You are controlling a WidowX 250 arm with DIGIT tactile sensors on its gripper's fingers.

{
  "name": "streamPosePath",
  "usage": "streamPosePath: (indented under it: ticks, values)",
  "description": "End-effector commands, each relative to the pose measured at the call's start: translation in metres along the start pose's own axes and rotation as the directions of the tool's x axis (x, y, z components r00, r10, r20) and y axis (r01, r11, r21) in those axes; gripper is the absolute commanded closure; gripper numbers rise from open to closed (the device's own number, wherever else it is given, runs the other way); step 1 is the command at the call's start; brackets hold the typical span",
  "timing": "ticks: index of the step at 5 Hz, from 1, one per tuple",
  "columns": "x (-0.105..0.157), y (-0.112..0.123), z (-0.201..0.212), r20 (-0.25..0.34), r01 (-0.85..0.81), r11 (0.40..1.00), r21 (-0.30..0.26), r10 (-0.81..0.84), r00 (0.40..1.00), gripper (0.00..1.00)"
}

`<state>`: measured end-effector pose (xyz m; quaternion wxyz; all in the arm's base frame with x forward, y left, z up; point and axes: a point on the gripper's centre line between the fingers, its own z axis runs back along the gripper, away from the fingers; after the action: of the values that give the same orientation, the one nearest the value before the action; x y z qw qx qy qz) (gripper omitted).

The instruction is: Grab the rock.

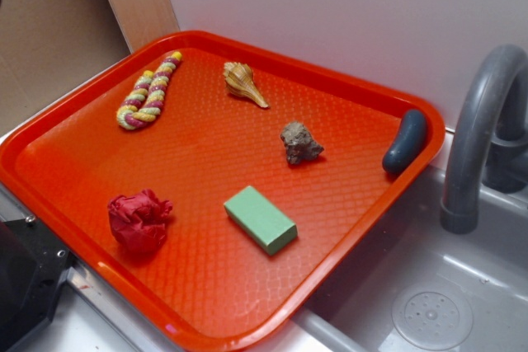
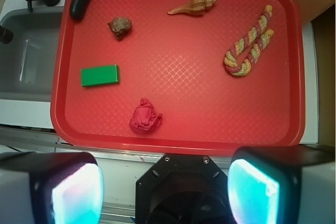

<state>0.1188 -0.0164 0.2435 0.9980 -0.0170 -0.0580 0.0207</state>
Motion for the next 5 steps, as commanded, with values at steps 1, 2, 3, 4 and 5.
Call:
streamPosePath:
  ticks: [1,2,3,4,5]
  values:
    - [0.0,0.0,0.0,0.0,0.0,1.0,0.0,0.0,1.0,0.0]
    - [0.026,-0.028,-0.013,-0.006,0.069,0.997,-0.042,-0.07,0.998,0.0]
    - [0.054,-0.063,-0.032,-0.041,0.121,0.989,-0.082,-0.125,0.991,0.0]
    - [0.082,-0.087,-0.053,-0.013,0.077,0.994,-0.081,-0.078,0.997,0.0]
    - [0.107,-0.094,-0.084,0.073,-0.121,0.99,-0.068,0.126,0.989,0.0]
